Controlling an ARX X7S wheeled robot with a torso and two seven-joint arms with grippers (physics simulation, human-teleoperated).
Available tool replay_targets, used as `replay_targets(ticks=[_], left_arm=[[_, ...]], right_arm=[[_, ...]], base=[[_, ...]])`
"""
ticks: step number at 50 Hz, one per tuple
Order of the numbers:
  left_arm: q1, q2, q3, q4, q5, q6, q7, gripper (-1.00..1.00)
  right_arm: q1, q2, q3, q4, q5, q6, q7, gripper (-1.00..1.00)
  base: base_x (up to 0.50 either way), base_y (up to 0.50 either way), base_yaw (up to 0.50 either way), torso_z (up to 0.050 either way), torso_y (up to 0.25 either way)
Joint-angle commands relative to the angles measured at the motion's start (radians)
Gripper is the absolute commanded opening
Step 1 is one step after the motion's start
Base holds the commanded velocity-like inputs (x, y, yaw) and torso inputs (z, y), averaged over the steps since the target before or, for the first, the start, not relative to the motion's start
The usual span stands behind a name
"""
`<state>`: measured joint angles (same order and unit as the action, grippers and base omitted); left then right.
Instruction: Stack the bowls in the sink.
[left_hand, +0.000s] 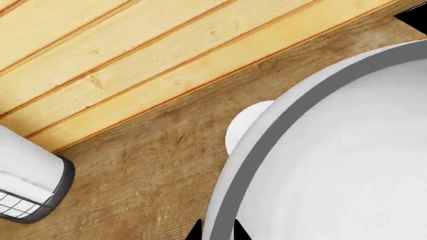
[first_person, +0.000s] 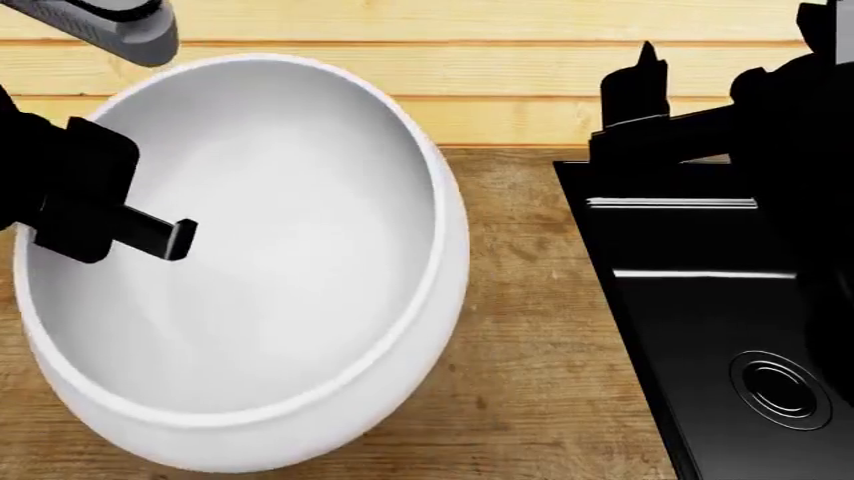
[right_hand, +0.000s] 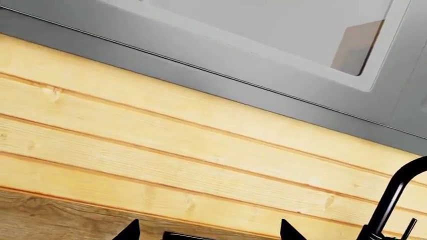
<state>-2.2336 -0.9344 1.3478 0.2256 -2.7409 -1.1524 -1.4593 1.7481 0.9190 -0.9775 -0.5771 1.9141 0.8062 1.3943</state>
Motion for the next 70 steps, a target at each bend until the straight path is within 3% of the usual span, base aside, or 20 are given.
replay_targets(ticks=[1,12,16,27,40,55,70], left_arm=[[-0.122,-0.095,0.036,-0.001,-0.075,-0.044,-0.111,-1.0],[-0.122,-0.194,0.049,-0.004,-0.016,-0.073,-0.111,-1.0],[-0.123,-0.257,0.016,-0.03,0.007,-0.113,-0.111,-1.0],[-0.123,-0.296,-0.001,-0.06,0.03,-0.164,-0.111,-1.0],[-0.123,-0.311,-0.018,-0.109,0.074,-0.216,-0.111,-1.0],[-0.123,-0.31,-0.02,-0.12,0.089,-0.228,-0.111,-1.0],[-0.123,-0.297,-0.025,-0.132,0.082,-0.237,-0.111,-1.0]], right_arm=[[-0.008,-0.034,-0.001,0.026,-0.024,-0.022,-0.01,1.0],[-0.007,-0.05,-0.004,0.042,-0.036,-0.025,-0.023,1.0],[-0.024,-0.169,0.0,0.109,-0.049,-0.084,-0.07,1.0],[-0.028,-0.294,-0.013,0.223,-0.104,-0.123,-0.12,1.0],[-0.054,-0.399,-0.055,0.386,-0.129,-0.134,-0.168,1.0],[-0.06,-0.558,-0.042,0.64,-0.014,-0.156,-0.287,1.0],[-0.099,-0.638,-0.021,0.799,0.063,-0.204,-0.316,1.0]], base=[[0.0,0.0,0.0,0.0,0.0],[0.0,0.0,0.0,0.0,0.0],[0.0,0.0,0.0,0.0,0.0],[0.0,0.0,0.0,0.0,0.0],[0.0,0.0,0.0,0.0,0.0],[0.0,0.0,0.0,0.0,0.0],[0.0,0.0,0.0,0.0,0.0]])
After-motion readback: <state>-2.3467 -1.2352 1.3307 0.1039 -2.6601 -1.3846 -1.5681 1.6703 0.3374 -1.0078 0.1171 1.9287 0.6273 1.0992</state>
